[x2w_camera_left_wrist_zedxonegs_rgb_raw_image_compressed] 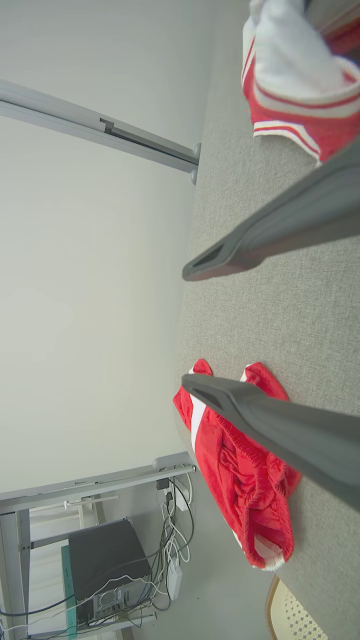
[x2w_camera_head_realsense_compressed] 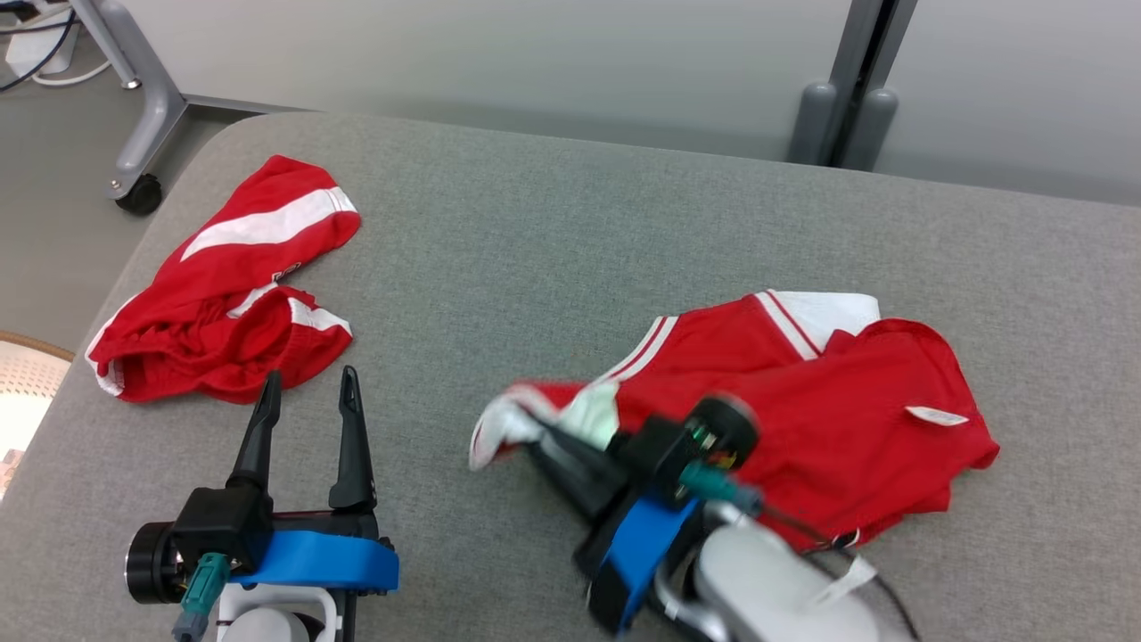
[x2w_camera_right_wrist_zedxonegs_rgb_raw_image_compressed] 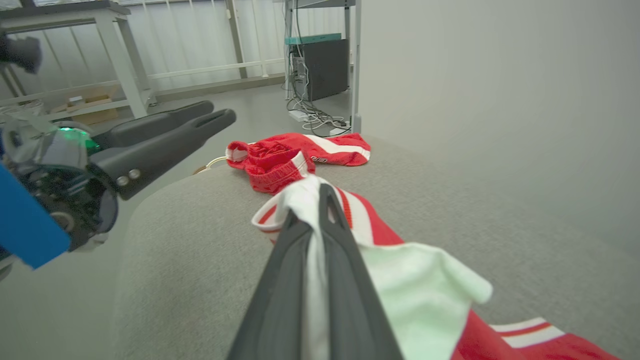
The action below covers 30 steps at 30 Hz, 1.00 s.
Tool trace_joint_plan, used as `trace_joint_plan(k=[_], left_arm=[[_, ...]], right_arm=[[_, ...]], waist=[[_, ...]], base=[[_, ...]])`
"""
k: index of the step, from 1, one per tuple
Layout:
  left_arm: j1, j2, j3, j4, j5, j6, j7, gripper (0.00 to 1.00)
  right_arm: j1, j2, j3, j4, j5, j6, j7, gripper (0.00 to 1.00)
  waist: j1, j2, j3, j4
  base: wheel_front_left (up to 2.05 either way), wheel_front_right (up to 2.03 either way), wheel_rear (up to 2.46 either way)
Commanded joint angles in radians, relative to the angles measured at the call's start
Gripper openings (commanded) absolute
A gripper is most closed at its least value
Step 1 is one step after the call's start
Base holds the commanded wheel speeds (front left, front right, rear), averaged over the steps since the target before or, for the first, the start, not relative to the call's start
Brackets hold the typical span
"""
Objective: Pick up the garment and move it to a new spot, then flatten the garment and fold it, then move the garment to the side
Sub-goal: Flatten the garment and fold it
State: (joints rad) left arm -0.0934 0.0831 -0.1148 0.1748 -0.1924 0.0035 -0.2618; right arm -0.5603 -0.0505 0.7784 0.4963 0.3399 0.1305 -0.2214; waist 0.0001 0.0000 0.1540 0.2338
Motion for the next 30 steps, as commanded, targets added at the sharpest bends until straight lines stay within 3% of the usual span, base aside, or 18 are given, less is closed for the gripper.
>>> trace_joint_plan(k=[1, 3, 4, 5, 6, 10, 15, 30], left_arm=[[-0.012, -0.003, 0.000, 0.001, 0.005, -0.002, -0.005, 1.00], [-0.008, -0.005, 0.004, 0.001, 0.007, -0.002, -0.005, 1.00], [-0.006, -0.006, 0.008, 0.001, 0.008, -0.001, -0.005, 1.00], [-0.005, -0.007, 0.010, 0.002, 0.009, -0.001, -0.005, 1.00], [-0.006, -0.007, 0.012, 0.005, 0.010, -0.003, -0.005, 1.00], [-0.002, -0.005, 0.021, 0.010, 0.015, -0.008, -0.005, 1.00], [0.011, 0.002, 0.032, 0.011, 0.018, -0.012, -0.005, 1.00], [0.069, 0.021, 0.064, -0.008, 0.025, -0.008, -0.005, 1.00]], right_arm=[[0.017, 0.000, 0.021, 0.002, 0.007, 0.000, -0.005, 0.00], [0.029, -0.002, 0.083, 0.020, 0.026, 0.000, -0.005, 0.00], [0.035, -0.001, 0.111, 0.025, 0.035, 0.000, -0.004, 0.10], [0.038, -0.001, 0.130, 0.028, 0.044, 0.000, -0.006, 0.67], [0.041, -0.001, 0.143, 0.032, 0.050, 0.000, -0.010, 1.00], [0.028, -0.001, 0.141, 0.041, 0.045, 0.000, -0.023, 1.00], [0.038, -0.001, 0.047, 0.014, 0.015, 0.000, -0.039, 1.00], [0.256, -0.080, -0.505, -0.166, -0.168, 0.000, -0.032, 1.00]], waist=[[-0.0001, 0.0000, 0.002, 0.002], [-0.0001, 0.0000, 0.003, -0.001], [-0.0001, 0.0000, 0.003, -0.004], [-0.0001, 0.0000, 0.001, -0.009], [-0.0001, 0.0000, -0.001, -0.014], [-0.0001, 0.0000, -0.019, -0.043], [-0.0001, 0.0000, -0.043, -0.083], [-0.0001, 0.0000, -0.085, -0.178]], base=[[0.00, 0.00, 0.00], [0.00, 0.00, 0.00], [0.00, 0.00, 0.00], [0.00, 0.00, 0.00], [0.00, 0.00, 0.00], [0.00, 0.00, 0.00], [0.00, 0.00, 0.00], [0.00, 0.00, 0.00]])
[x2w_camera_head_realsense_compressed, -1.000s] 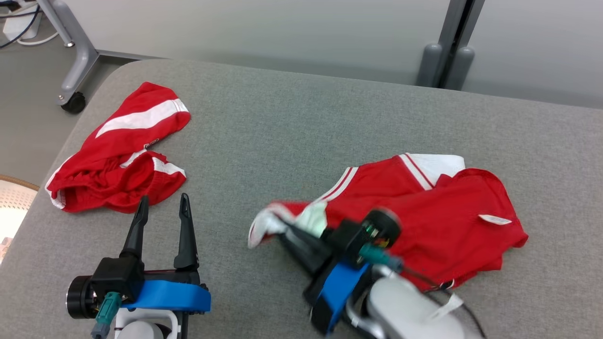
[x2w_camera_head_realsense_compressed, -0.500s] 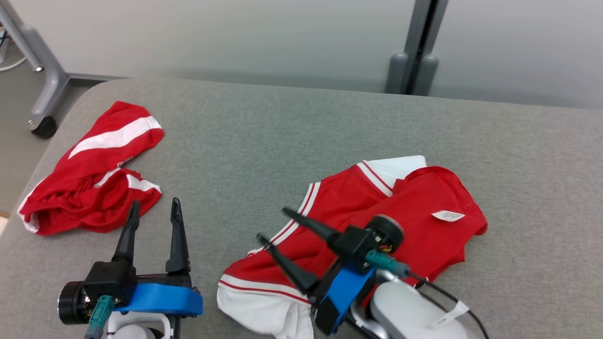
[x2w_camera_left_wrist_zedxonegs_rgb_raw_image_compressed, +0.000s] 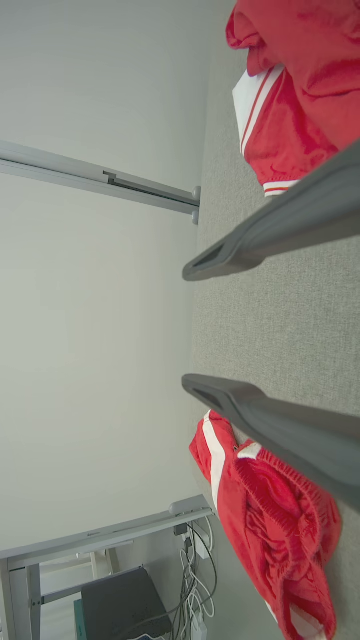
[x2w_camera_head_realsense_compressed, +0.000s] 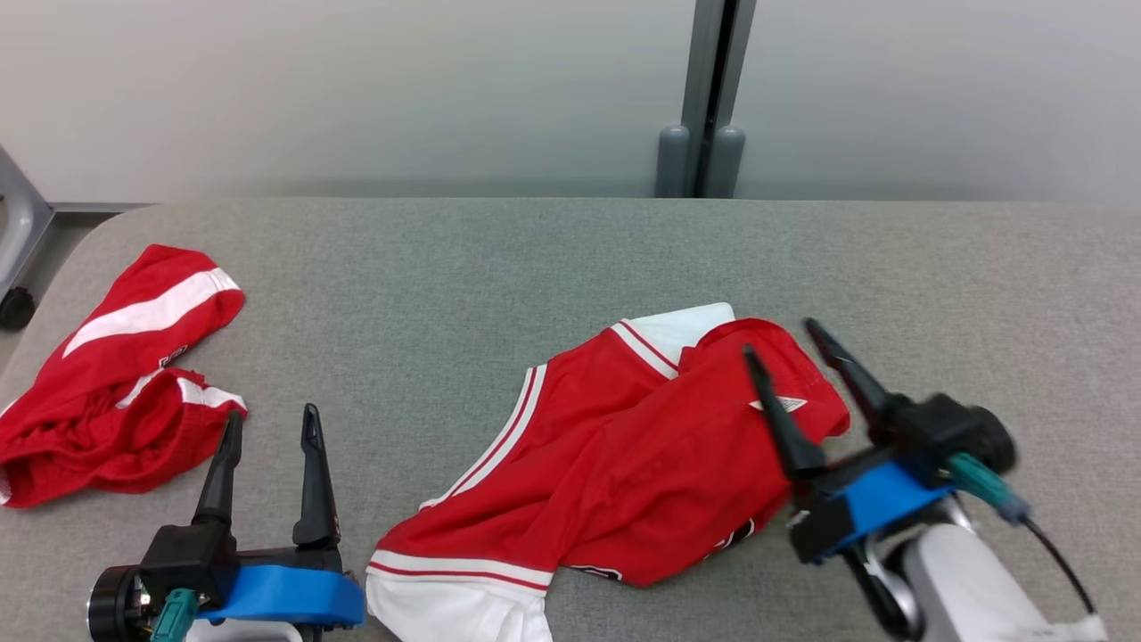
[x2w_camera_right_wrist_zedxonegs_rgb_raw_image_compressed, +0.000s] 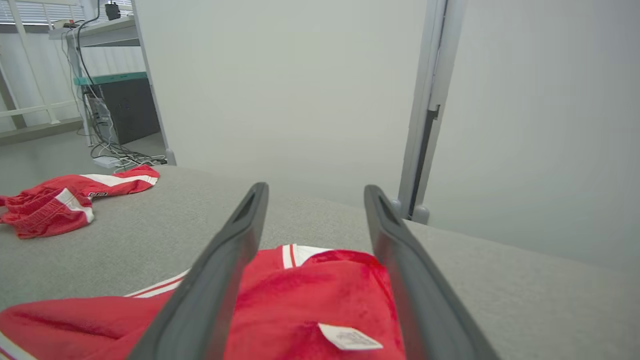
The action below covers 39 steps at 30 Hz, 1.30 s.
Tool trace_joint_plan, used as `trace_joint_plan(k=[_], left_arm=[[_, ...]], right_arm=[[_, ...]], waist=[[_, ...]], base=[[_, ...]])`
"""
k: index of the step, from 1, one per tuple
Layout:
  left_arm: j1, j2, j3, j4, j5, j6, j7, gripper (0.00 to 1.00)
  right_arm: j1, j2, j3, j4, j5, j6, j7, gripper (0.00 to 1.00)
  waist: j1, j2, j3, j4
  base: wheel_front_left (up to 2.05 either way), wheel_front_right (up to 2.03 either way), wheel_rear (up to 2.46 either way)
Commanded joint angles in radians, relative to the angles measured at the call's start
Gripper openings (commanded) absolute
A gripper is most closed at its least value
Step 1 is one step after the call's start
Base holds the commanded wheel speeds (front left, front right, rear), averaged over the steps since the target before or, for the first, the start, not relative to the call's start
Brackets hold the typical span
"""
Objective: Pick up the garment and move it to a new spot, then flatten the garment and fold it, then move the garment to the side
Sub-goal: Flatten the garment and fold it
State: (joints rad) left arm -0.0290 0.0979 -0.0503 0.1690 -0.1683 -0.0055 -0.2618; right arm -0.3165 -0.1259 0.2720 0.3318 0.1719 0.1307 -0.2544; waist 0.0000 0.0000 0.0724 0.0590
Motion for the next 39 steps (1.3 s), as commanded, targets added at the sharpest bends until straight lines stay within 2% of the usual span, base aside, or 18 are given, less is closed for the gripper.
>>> trace_joint_plan(k=[1, 5, 10, 15, 22, 28, 32, 39], left_arm=[[0.006, 0.005, -0.001, -0.003, 0.002, 0.001, -0.005, 1.00], [0.008, 0.005, -0.001, -0.010, 0.003, 0.004, -0.005, 1.00], [0.005, 0.005, -0.001, -0.013, 0.004, 0.006, -0.005, 1.00], [0.001, 0.006, 0.001, -0.011, 0.004, 0.004, -0.005, 1.00], [-0.012, 0.004, -0.003, -0.008, 0.005, 0.003, -0.005, 1.00], [-0.023, -0.002, -0.011, -0.010, 0.005, -0.001, -0.005, 1.00], [-0.042, -0.010, -0.017, -0.008, 0.004, -0.003, -0.005, 1.00], [-0.063, -0.020, -0.026, -0.004, 0.003, -0.003, -0.005, 1.00]], right_arm=[[0.036, -0.007, -0.032, -0.019, -0.007, 0.000, 0.008, 1.00], [0.128, -0.004, -0.160, -0.093, -0.040, 0.000, 0.045, 1.00], [0.224, 0.004, -0.257, -0.170, -0.073, 0.000, 0.103, 1.00], [0.263, 0.012, -0.281, -0.221, -0.081, 0.000, 0.159, 1.00], [0.178, -0.022, -0.253, -0.241, -0.066, 0.000, 0.219, 1.00], [0.051, -0.079, -0.210, -0.198, -0.048, 0.000, 0.277, 1.00], [-0.008, -0.113, -0.179, -0.109, -0.049, 0.000, 0.309, 1.00], [-0.059, -0.118, -0.129, 0.069, -0.027, 0.000, 0.308, 1.00]], waist=[[0.0000, 0.0000, -0.005, -0.005], [0.0000, 0.0000, -0.001, -0.018], [0.0000, 0.0000, 0.008, -0.029], [0.0000, 0.0000, 0.009, -0.035], [0.0000, 0.0000, 0.015, -0.026], [0.0000, 0.0000, 0.039, -0.006], [0.0000, 0.0000, 0.063, 0.017], [0.0000, 0.0000, 0.096, 0.051]], base=[[0.00, 0.00, 0.00], [0.00, 0.00, 0.00], [0.00, 0.00, 0.00], [0.00, 0.00, 0.00], [0.00, 0.00, 0.00], [0.00, 0.00, 0.00], [0.00, 0.00, 0.00], [0.00, 0.00, 0.00]])
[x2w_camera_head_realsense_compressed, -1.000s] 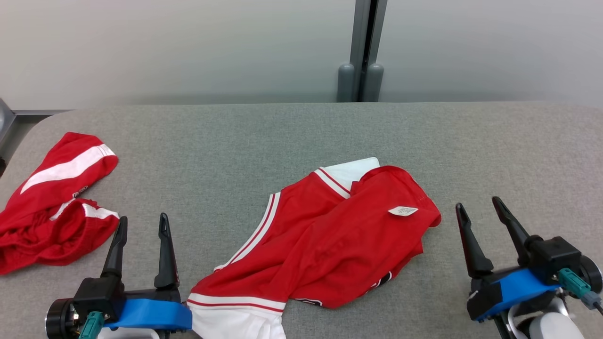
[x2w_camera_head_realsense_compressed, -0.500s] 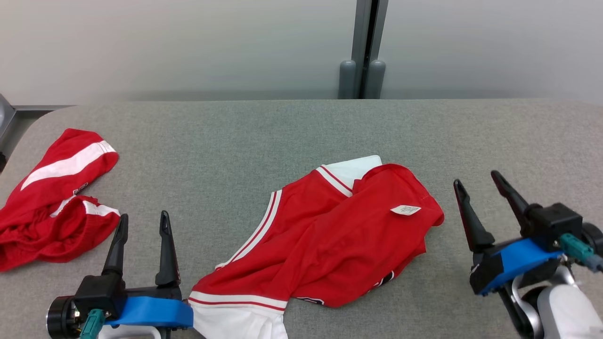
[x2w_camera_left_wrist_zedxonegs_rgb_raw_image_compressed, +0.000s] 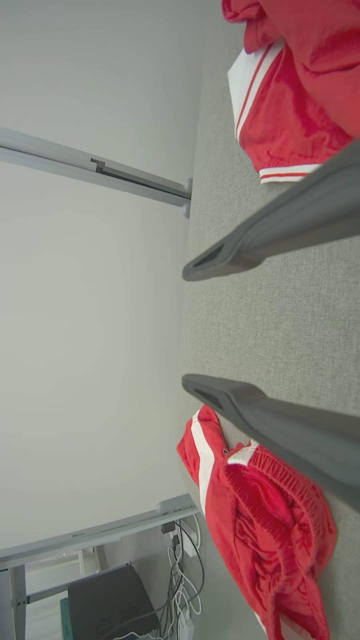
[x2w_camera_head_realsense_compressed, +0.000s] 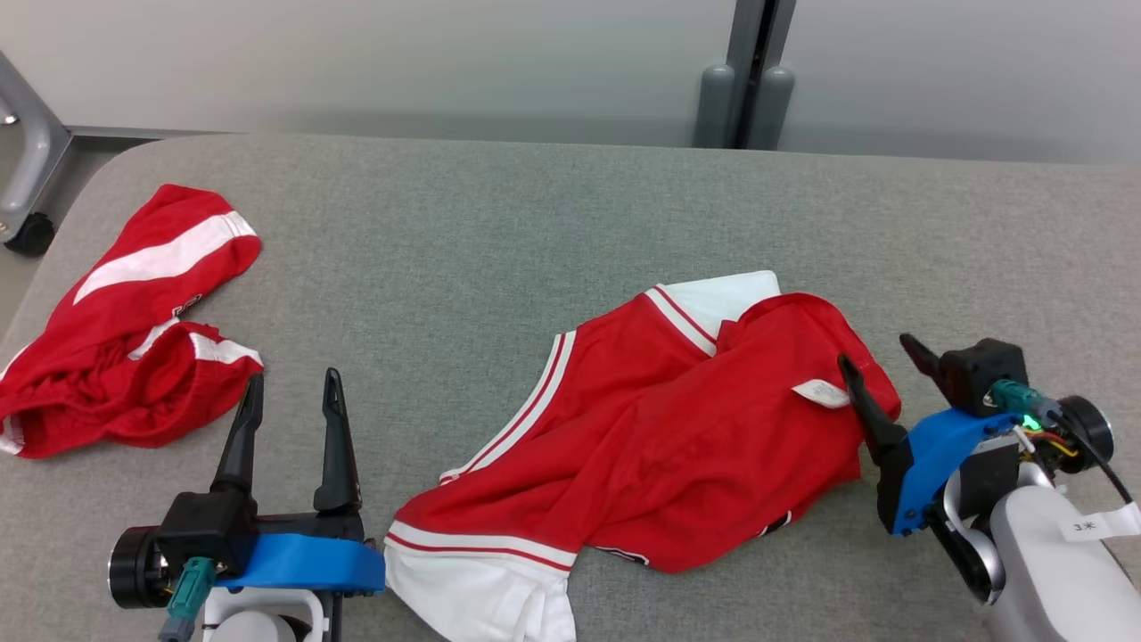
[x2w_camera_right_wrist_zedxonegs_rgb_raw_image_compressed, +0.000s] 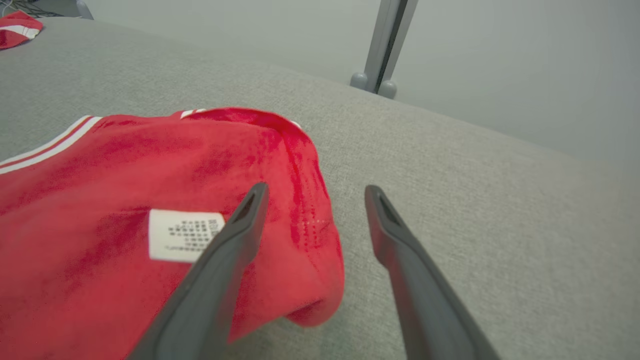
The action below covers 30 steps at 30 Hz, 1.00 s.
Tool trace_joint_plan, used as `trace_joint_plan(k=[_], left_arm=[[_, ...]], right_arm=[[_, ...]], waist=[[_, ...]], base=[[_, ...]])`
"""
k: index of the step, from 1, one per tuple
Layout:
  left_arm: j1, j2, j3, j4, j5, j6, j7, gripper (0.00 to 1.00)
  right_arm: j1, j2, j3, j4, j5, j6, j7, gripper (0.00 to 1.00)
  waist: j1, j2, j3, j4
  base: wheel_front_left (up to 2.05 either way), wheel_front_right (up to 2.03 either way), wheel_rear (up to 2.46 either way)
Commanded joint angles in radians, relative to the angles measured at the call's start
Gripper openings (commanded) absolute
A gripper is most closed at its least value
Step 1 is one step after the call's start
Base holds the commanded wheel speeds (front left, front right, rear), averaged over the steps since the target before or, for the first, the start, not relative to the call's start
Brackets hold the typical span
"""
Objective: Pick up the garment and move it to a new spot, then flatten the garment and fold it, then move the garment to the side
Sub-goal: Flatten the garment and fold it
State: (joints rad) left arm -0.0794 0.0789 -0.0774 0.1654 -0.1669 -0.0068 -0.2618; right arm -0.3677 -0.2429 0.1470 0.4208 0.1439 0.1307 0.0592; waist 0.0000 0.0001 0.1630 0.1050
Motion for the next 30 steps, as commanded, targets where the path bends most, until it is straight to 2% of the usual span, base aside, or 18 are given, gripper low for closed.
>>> trace_joint_plan(k=[1, 7, 16, 17, 18, 19, 30], left_arm=[[-0.013, -0.001, 0.000, 0.001, 0.003, -0.003, -0.005, 1.00], [-0.024, -0.005, 0.004, 0.009, 0.006, -0.007, -0.005, 1.00], [-0.032, -0.008, 0.008, 0.012, 0.011, -0.011, -0.005, 1.00], [-0.032, -0.008, 0.009, 0.013, 0.011, -0.011, -0.005, 1.00], [-0.032, -0.009, 0.010, 0.013, 0.011, -0.012, -0.005, 1.00], [-0.031, -0.009, 0.010, 0.012, 0.012, -0.013, -0.005, 1.00], [-0.035, -0.014, 0.011, 0.011, 0.019, -0.019, -0.005, 1.00]], right_arm=[[-0.013, -0.001, 0.005, 0.017, 0.004, 0.000, -0.005, 1.00], [-0.045, 0.014, 0.067, 0.220, 0.014, 0.000, -0.040, 1.00], [-0.105, 0.061, 0.151, 0.447, 0.030, 0.001, -0.088, 1.00], [-0.110, 0.067, 0.165, 0.460, 0.038, 0.001, -0.096, 0.83], [-0.118, 0.070, 0.177, 0.470, 0.042, 0.002, -0.107, 0.24], [-0.125, 0.070, 0.188, 0.477, 0.049, 0.002, -0.118, 0.00], [-0.308, -0.005, 0.192, 0.534, 0.090, 0.000, -0.243, 0.00]], waist=[[0.0000, -0.0001, 0.009, 0.010], [0.0000, -0.0001, 0.013, 0.030], [0.0000, -0.0001, 0.017, 0.034], [0.0000, -0.0001, 0.017, 0.033], [0.0000, -0.0001, 0.017, 0.032], [0.0000, -0.0001, 0.017, 0.031], [0.0000, -0.0001, 0.029, 0.023]], base=[[0.00, 0.00, 0.00], [0.00, 0.00, 0.00], [0.00, 0.00, 0.00], [0.00, 0.00, 0.00], [0.00, 0.00, 0.00], [0.00, 0.00, 0.00], [0.00, 0.00, 0.00]])
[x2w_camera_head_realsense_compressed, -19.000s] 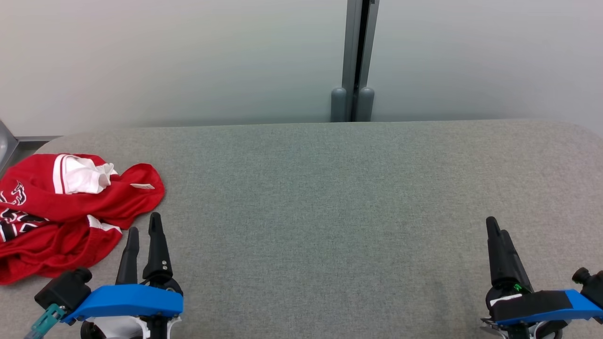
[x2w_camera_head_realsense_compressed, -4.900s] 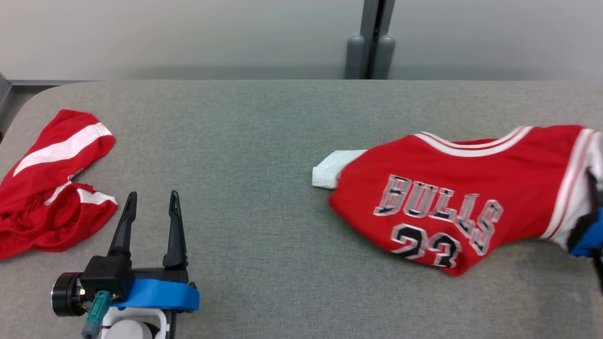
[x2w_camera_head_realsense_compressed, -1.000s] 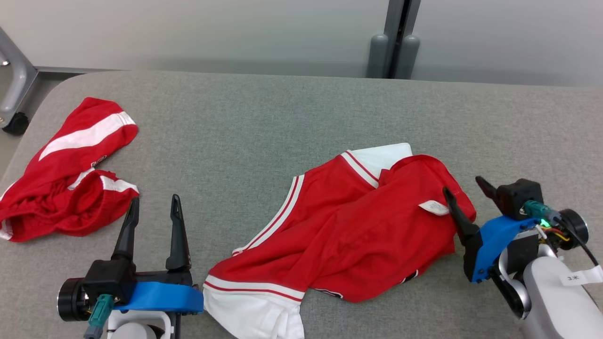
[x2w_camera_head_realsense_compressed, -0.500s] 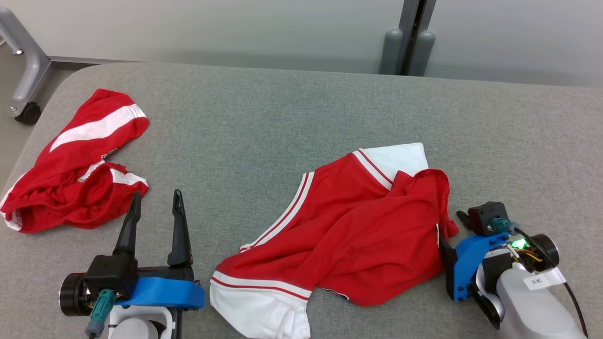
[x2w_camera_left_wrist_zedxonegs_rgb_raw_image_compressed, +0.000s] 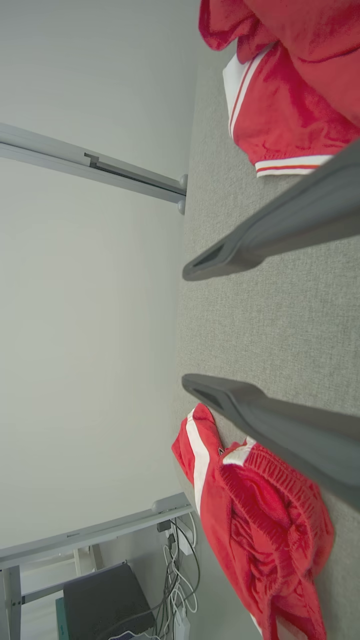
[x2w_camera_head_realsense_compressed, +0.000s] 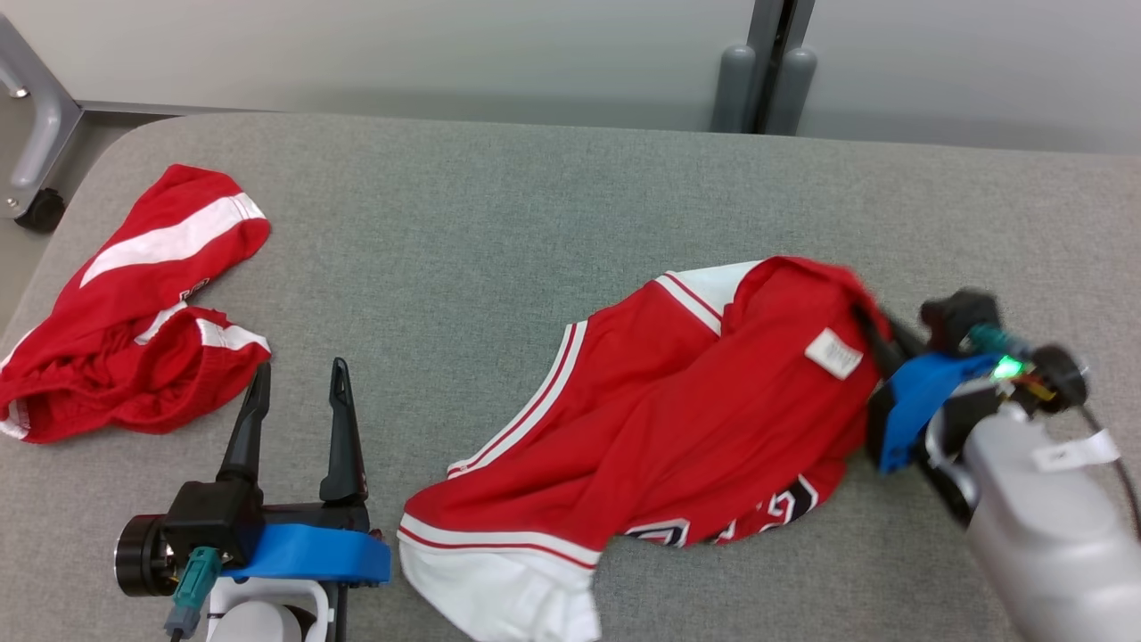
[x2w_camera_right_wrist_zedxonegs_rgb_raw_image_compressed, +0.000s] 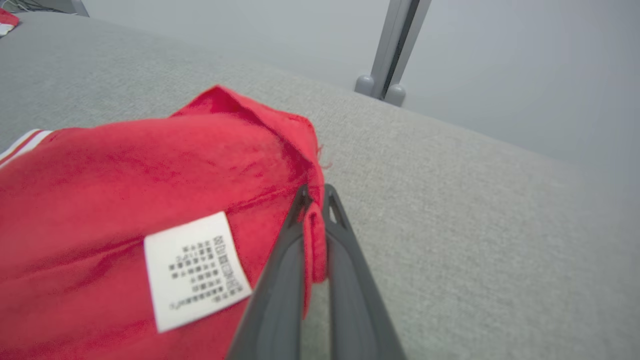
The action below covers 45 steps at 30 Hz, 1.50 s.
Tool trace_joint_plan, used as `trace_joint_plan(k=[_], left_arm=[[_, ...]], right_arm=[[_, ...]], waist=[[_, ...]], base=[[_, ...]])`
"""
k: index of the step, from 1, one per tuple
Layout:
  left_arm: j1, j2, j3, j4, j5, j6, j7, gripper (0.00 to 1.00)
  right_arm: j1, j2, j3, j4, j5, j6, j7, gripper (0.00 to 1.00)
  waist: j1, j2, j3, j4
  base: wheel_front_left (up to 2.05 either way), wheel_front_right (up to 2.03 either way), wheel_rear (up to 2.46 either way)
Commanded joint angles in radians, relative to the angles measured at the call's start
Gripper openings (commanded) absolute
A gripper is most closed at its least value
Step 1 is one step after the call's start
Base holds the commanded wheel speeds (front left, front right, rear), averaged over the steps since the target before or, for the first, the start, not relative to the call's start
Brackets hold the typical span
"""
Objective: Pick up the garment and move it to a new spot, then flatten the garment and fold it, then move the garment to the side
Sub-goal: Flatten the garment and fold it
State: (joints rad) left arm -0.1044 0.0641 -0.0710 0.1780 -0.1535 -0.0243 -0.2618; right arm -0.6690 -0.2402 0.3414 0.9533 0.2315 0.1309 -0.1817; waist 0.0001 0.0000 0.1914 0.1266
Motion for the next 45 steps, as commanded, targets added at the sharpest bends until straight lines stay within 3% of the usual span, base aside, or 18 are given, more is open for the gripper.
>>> trace_joint_plan(k=[1, 11, 22, 27, 33, 42, 45], left_arm=[[-0.013, 0.000, 0.003, -0.002, 0.007, -0.002, -0.005, 1.00], [-0.021, -0.005, -0.002, 0.006, 0.004, -0.001, -0.005, 1.00], [0.015, -0.009, 0.010, 0.022, -0.001, -0.001, -0.005, 1.00], [0.031, -0.009, 0.017, 0.027, 0.001, -0.005, -0.005, 1.00], [0.050, -0.010, 0.020, 0.028, 0.002, -0.008, -0.005, 1.00], [0.060, -0.011, 0.023, 0.033, -0.002, -0.010, -0.005, 1.00], [0.057, -0.011, 0.023, 0.036, -0.001, -0.011, -0.005, 1.00]], right_arm=[[-0.032, -0.021, -0.009, 0.008, 0.004, 0.000, -0.008, 0.00], [-0.210, -0.104, -0.084, 0.066, -0.004, 0.000, -0.051, 0.00], [-0.020, -0.049, -0.014, 0.053, 0.032, 0.000, -0.079, 0.00], [0.108, -0.043, 0.002, -0.072, 0.103, 0.000, -0.084, 0.00], [0.318, -0.067, -0.002, -0.311, 0.149, 0.000, -0.084, 0.00], [0.693, -0.030, -0.087, -0.706, 0.097, 0.000, 0.004, 0.00], [0.767, -0.016, -0.101, -0.773, 0.081, 0.000, 0.041, 0.00]], waist=[[-0.0001, 0.0000, 0.004, 0.002], [-0.0001, 0.0000, 0.013, 0.009], [-0.0001, 0.0000, -0.047, -0.062], [-0.0001, 0.0000, -0.076, -0.109], [-0.0001, 0.0000, -0.100, -0.151], [-0.0001, 0.0000, -0.101, -0.187], [-0.0001, 0.0000, -0.101, -0.190]], base=[[0.00, 0.00, 0.00], [0.00, 0.00, 0.00], [0.00, 0.00, 0.00], [0.00, 0.00, 0.00], [0.00, 0.00, 0.00], [0.00, 0.00, 0.00], [0.00, 0.00, 0.00]])
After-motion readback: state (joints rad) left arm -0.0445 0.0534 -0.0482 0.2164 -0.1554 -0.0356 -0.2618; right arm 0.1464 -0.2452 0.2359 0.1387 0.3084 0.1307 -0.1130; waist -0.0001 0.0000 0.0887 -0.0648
